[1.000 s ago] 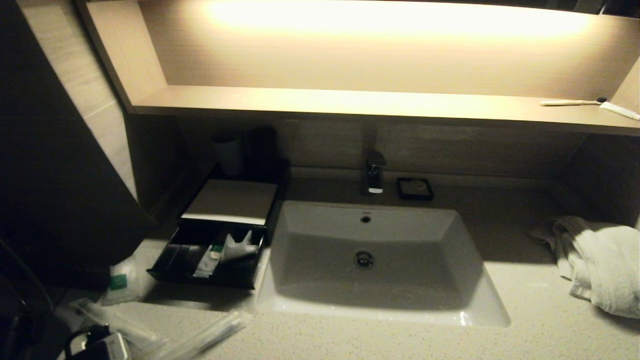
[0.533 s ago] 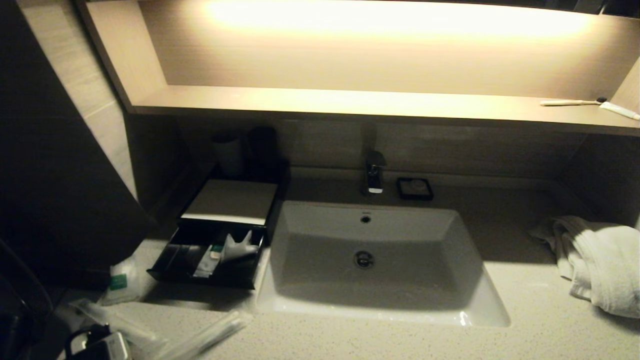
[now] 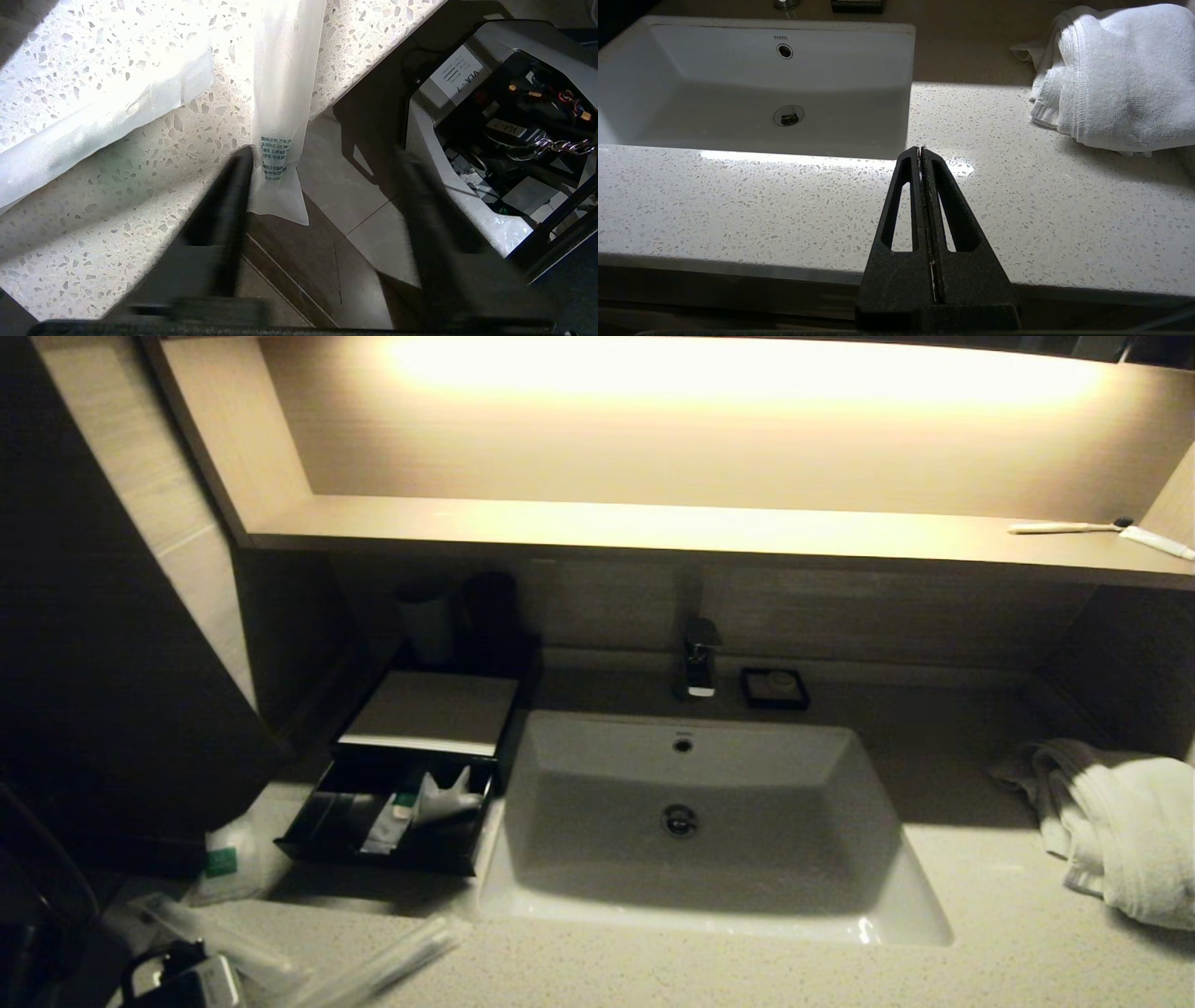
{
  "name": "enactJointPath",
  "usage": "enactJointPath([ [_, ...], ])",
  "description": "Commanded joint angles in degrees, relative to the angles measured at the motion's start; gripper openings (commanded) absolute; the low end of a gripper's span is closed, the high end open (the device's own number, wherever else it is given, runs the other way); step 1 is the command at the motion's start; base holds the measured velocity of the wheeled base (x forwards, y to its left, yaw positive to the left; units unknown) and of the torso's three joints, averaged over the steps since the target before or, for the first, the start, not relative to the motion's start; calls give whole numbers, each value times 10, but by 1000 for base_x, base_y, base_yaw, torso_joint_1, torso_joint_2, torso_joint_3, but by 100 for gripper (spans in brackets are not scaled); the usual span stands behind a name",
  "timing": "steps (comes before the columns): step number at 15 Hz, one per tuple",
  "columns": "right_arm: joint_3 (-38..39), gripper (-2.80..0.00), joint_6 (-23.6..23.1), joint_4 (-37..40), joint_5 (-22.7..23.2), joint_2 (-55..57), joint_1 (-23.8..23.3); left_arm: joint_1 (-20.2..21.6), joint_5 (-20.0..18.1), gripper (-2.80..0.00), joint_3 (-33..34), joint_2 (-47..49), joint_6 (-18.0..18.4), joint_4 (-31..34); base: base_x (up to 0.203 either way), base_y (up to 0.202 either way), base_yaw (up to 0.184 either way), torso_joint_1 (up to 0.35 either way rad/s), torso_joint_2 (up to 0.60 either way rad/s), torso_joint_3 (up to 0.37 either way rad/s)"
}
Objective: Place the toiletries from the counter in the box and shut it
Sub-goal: Pick up the bathroom toiletry
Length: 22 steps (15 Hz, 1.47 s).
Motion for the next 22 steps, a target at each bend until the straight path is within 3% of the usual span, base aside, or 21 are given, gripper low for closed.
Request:
enactJointPath([
  [1,0,-280,0,0,0,0,-1,0,-2,-280,-1,1,3,-1,0,0,0,0,0,0],
  [16,0,-280,0,0,0,0,0,5,-8,-280,-14,-30,-5,-2,0,0,0,0,0,0],
  [20,0,-280,0,0,0,0,0,15,-20,-280,-42,-42,-46,0,0,0,0,0,0,0],
  [22,0,-280,0,0,0,0,0,17,-20,-280,-65,-35,-90,1,0,0,0,0,0,0],
])
